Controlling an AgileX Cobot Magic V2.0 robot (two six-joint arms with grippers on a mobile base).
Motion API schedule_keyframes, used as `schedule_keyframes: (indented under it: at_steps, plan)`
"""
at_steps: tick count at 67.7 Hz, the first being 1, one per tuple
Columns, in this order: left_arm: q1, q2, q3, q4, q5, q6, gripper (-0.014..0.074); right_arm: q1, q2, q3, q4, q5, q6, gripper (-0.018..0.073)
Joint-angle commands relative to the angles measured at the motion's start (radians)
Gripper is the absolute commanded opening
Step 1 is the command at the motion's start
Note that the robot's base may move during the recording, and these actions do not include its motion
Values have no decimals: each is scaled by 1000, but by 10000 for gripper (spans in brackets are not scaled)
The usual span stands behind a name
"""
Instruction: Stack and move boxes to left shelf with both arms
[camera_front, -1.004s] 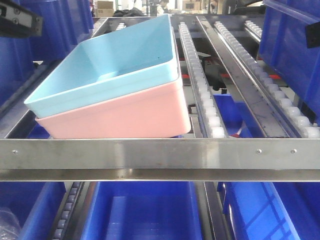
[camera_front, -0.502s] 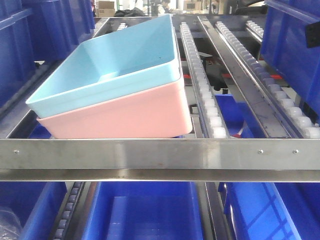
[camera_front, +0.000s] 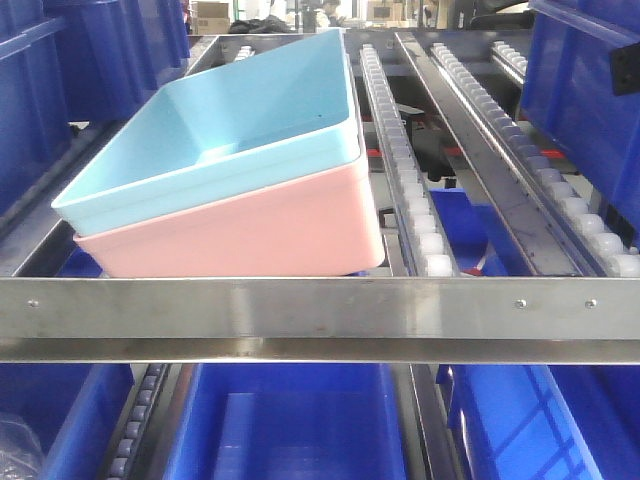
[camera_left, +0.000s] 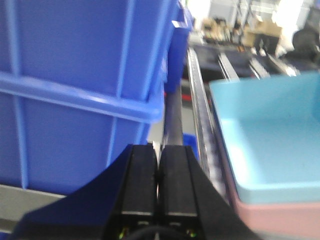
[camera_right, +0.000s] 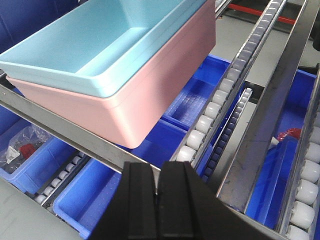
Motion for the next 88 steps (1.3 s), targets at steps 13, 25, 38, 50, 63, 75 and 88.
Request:
schedule_keyframes:
  at_steps: [13,25,38,50,63,75,88]
  plan:
    - [-80,-80,29,-307,31,325,-8,-3,-6,-31,-14,-80,-11,36]
    - [-123,-200,31,-507,228,533,-8,-3,-6,-31,-14,-80,-11,36]
    - [-71,-209,31,-560,258,616,-8,-3,-6,-30,-14,-75,-11,36]
    - [-27,-209,31,-543,258,651,-8,-3,-6,-30,-14,-75,-11,36]
    - [-27,-209,31,-494,258,664,-8,-3,-6,-30,-14,-75,-11,36]
    - [-27,-209,31,-422,189,664,-8,-3,-6,-30,-14,-75,-11,36]
    - [-27,-209,31,-422,176,664,-8,-3,-6,-30,-14,-75,-11,36]
